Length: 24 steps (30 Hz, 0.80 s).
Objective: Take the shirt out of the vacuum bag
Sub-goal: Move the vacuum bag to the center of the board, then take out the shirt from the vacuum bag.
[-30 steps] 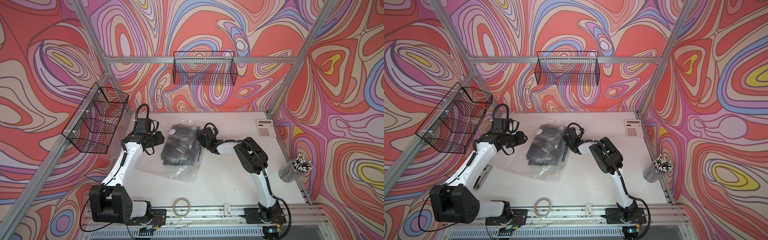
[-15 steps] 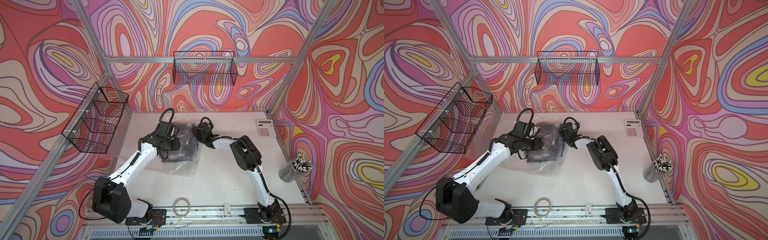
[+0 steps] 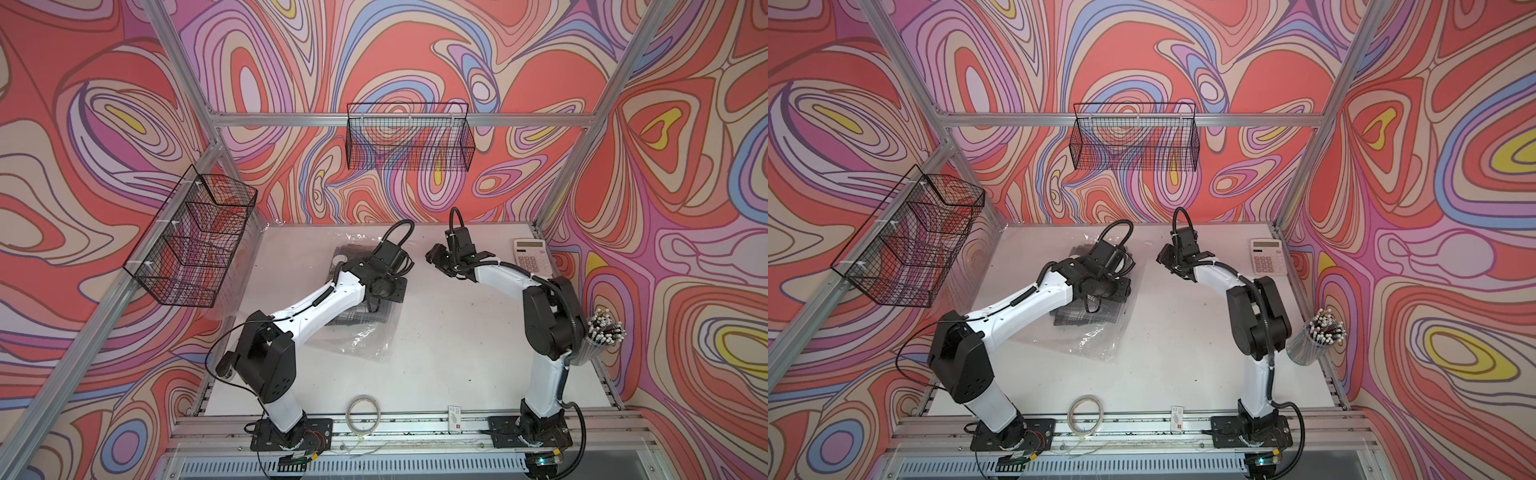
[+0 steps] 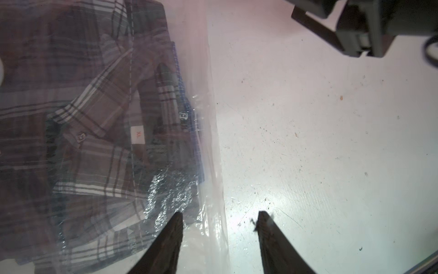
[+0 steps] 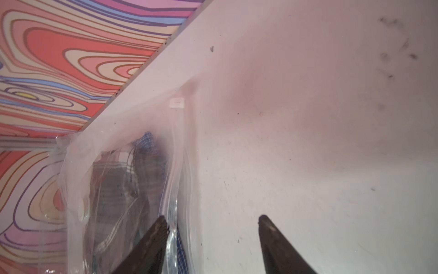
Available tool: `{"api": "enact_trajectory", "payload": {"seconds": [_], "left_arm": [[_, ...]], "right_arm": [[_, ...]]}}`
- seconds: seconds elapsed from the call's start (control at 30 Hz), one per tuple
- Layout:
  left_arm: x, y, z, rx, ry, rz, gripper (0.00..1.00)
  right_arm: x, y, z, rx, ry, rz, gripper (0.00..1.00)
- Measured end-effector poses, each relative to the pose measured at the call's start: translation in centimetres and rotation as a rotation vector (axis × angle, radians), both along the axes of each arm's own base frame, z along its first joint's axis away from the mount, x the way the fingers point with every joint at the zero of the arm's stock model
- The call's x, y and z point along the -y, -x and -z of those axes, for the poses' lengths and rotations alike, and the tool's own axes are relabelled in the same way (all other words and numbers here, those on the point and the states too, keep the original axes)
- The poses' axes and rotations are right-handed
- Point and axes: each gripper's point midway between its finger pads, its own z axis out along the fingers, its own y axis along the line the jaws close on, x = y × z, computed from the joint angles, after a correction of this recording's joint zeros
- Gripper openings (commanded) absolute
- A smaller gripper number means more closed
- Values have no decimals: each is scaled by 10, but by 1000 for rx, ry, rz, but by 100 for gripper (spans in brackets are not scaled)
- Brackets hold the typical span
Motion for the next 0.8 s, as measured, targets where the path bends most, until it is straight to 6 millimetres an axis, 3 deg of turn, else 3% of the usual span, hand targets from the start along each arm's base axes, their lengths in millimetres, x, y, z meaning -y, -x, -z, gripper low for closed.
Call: {"api": "enact_trajectory", "payload": {"seconds": [0.13,0.4,0.67,0.8], "left_arm": [[10,8,26,-25,-79,31,56],[-13,9,69,-60,-317,24,56],[-33,4,71,-25,-445,-11,53],[-37,3,70,-10,-471,-18,42]], "right_arm": [[15,37,-9,0,27,-54,62],[44,91,22,-91,86,-65,62],[44,108,44,-133,64,-77,61],[37,106,42,-114,32,-100,59]]}}
